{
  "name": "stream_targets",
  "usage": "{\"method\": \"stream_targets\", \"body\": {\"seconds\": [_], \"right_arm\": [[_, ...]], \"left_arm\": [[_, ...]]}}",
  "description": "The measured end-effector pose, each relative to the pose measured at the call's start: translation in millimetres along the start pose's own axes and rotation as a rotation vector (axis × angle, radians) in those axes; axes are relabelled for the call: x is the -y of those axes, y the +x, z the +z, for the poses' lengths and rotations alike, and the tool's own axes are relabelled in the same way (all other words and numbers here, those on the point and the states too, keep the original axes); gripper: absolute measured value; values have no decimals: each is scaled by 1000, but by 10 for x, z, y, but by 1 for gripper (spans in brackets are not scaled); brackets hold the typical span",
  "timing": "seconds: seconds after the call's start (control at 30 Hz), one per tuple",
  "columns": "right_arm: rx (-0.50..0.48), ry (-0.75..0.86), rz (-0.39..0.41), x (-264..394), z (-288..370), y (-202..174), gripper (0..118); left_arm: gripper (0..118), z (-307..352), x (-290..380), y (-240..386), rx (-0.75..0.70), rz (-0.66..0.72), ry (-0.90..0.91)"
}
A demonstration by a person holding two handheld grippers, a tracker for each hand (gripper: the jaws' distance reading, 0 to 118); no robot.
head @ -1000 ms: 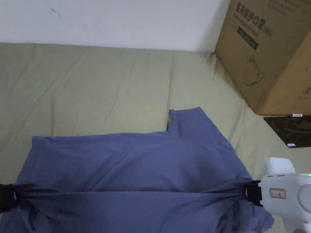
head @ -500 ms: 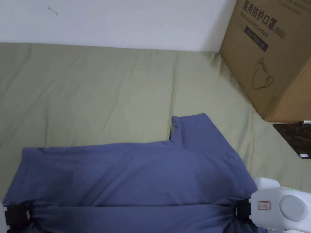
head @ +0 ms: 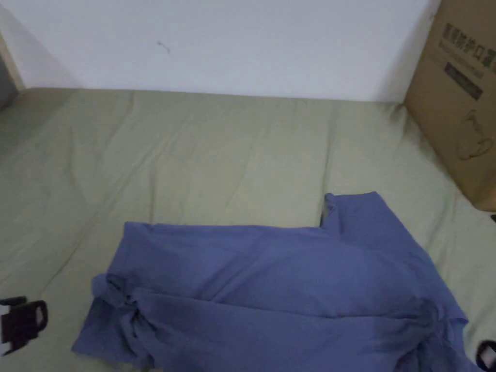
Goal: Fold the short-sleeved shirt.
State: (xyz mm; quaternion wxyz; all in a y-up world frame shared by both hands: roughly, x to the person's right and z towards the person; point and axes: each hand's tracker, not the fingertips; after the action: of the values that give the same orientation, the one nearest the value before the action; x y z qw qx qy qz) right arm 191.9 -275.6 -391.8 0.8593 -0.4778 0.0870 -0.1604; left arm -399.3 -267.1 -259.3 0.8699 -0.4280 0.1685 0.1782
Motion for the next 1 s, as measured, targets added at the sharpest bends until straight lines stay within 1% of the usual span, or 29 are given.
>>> {"method": "stream_targets", "body": {"seconds": [0.03,0.07,0.1,0.13,0.2,0.27,0.3,0.33,0.37,0.43,0.47,0.5,0.53,0.63,0.67,0.7,0.73,0.77,0.8,0.87,0.93,1.0], "right_arm": [[0,-15,-1,181,-17,-39,0],[15,-10,-15,327,-39,-20,0],[36,-100,-1,473,-73,-12,0],[23,-130,0,590,-89,-9,0],[8,-136,-20,740,-97,-6,0],[6,-148,-27,787,-100,-4,0],[9,-152,-24,763,-101,74,0],[13,-151,-23,744,-98,87,0],[18,-140,-26,734,-89,97,0],[22,-90,-46,653,-47,155,2],[25,-69,-60,625,-27,173,6],[27,-50,-75,595,-3,189,26],[25,-49,-84,571,20,196,44],[23,-35,-85,495,114,161,44],[42,-41,-60,472,130,153,44],[66,-43,-37,451,165,104,44],[88,-36,-12,435,183,89,44],[98,-34,1,418,194,81,44],[98,-37,10,398,206,73,44],[97,-38,12,362,229,33,44],[85,-32,23,320,199,34,44],[102,-31,43,258,148,-31,44]], "left_arm": [[0,-99,146,-34,48,95,-29],[0,-189,248,-42,77,99,-101],[0,-261,373,-6,68,94,-136],[0,-327,456,27,62,72,-149],[0,-431,499,83,61,30,-173],[0,-481,460,65,95,33,-169],[0,-524,400,86,111,27,-152],[3,-587,315,101,121,5,-107],[20,-603,241,99,115,-13,-79],[35,-799,84,87,53,-46,-32],[44,-906,26,91,16,-53,-51],[63,-1008,-36,89,-6,-51,-67],[69,-1127,-79,80,-4,-56,-82],[67,-1427,-86,86,-8,-41,-167],[60,-1514,-45,81,15,-35,-217],[41,-1580,22,93,22,-47,-287],[17,-1596,71,101,-16,-100,-296],[9,-1541,78,117,-2,-121,-229],[7,-1484,54,132,30,-119,-219],[6,-1428,17,147,16,-115,-256],[6,-1317,63,202,16,-121,-235],[6,-1415,149,221,-4,-149,-248]]}}
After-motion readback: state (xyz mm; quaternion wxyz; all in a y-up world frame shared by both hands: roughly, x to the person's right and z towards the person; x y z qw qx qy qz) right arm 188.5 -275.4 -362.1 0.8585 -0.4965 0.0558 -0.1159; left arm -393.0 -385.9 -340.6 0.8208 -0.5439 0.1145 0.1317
